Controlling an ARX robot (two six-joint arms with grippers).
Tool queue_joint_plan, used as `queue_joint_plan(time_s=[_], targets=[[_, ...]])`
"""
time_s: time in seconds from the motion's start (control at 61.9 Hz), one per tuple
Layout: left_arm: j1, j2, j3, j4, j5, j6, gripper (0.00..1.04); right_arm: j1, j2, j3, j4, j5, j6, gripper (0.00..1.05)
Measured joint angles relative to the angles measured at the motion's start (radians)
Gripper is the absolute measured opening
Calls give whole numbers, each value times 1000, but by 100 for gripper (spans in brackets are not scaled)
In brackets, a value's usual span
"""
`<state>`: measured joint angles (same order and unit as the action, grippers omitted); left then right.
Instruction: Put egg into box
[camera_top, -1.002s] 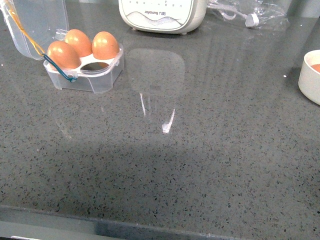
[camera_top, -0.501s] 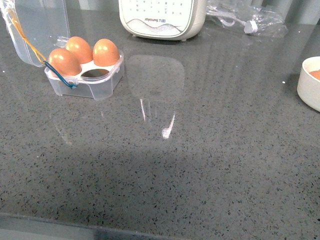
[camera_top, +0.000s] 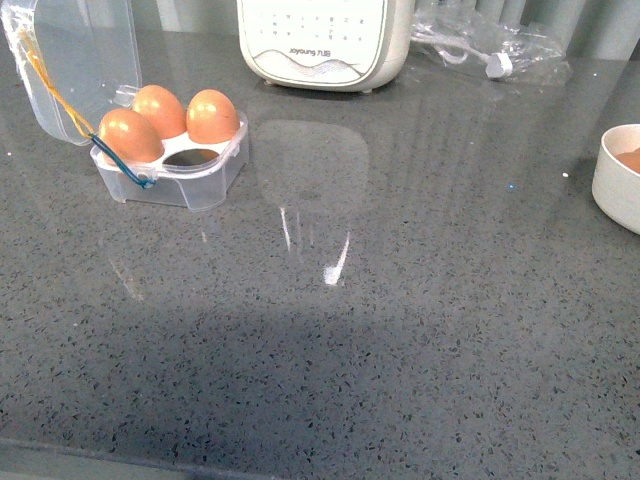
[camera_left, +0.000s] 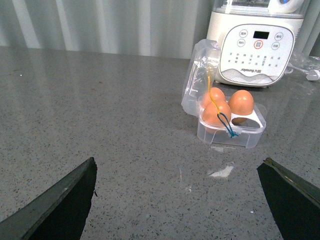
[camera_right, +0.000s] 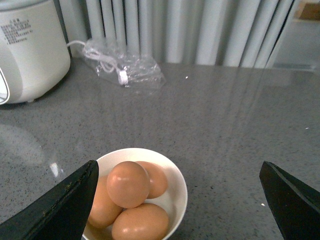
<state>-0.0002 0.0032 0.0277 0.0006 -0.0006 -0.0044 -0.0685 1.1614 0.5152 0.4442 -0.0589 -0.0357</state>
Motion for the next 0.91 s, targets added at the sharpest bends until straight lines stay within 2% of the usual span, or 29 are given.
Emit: queue_joint_plan(time_s=[0.081,0.323,0.905], targets=[[0,0,0,0,0,0,98,17,74,57,-40,-40,15,97],[0,0,0,0,0,0,98,55,226,174,-101,-29,-6,97],[0,0,0,0,0,0,98,54,280,135,-109,-46,-57,97]])
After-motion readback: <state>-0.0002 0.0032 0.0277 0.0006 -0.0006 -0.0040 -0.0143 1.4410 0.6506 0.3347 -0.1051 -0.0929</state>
